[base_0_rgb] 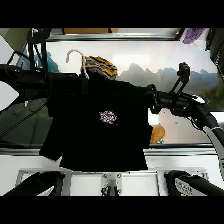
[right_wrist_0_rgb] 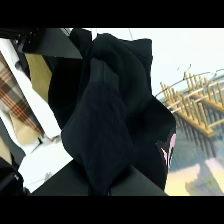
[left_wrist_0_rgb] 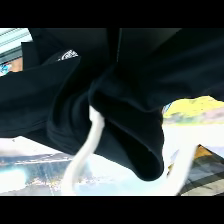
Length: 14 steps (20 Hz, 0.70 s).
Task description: Fold the clothes and pants, and hang the long-sleeved shirts on hangers.
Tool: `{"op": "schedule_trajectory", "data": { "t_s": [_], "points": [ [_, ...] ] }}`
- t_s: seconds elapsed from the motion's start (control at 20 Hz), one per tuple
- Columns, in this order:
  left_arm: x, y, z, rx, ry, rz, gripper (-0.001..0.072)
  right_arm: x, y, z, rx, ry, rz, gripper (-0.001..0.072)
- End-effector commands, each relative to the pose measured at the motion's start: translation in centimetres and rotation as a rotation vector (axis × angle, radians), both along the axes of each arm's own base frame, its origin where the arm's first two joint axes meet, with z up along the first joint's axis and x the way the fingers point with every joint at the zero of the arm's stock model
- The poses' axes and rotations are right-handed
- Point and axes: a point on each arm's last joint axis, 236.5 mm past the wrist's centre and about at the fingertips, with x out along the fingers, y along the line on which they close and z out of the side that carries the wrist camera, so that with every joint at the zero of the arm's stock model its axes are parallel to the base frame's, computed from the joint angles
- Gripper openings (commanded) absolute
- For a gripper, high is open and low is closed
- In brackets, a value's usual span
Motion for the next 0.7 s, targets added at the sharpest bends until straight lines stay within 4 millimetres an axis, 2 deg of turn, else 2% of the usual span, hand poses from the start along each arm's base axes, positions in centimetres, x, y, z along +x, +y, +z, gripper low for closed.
{"op": "schedule_trajectory", "data": {
  "t_s": [0.0, 0.1, 0.15, 0.2, 0.25, 0.45, 0.65],
  "points": [
    [-0.1, -0.2, 0.4, 0.008, 0.0, -0.011, 0.0029, 0.1, 0.0, 0.7, 0.032, 0.0, -0.004, 0.0009],
    [-0.3, -0.1, 1.2, -0.007, -0.023, -0.01, 0.0045, -0.1, 0.1, 0.8, 0.034, 0.0, 0.001, 0.0008],
    [-0.5, 0.0, 1.9, -0.019, -0.04, -0.01, 0.0275, -0.1, 0.1, 0.8, 0.034, 0.0, 0.001, 0.0009],
    [-0.7, 0.2, 2.6, -0.034, -0.062, -0.01, 0.0579, 0.0, 0.1, 0.8, 0.034, 0.0, 0.001, 0.0008],
    [-1.0, 0.4, 3.4, -0.05, -0.085, -0.01, 0.0618, -0.1, 0.1, 0.8, 0.034, 0.0, 0.001, 0.0008],
    [-2.3, 1.3, 6.8, -0.112, -0.176, -0.008, 0.0618, -0.3, -0.1, 1.7, 0.074, -0.007, 0.011, 0.0009],
    [-3.2, 2.7, 8.9, -0.137, -0.243, 0.012, 0.0618, -0.1, -0.4, 2.3, 0.099, -0.007, 0.001, 0.0008]
  ]
}}
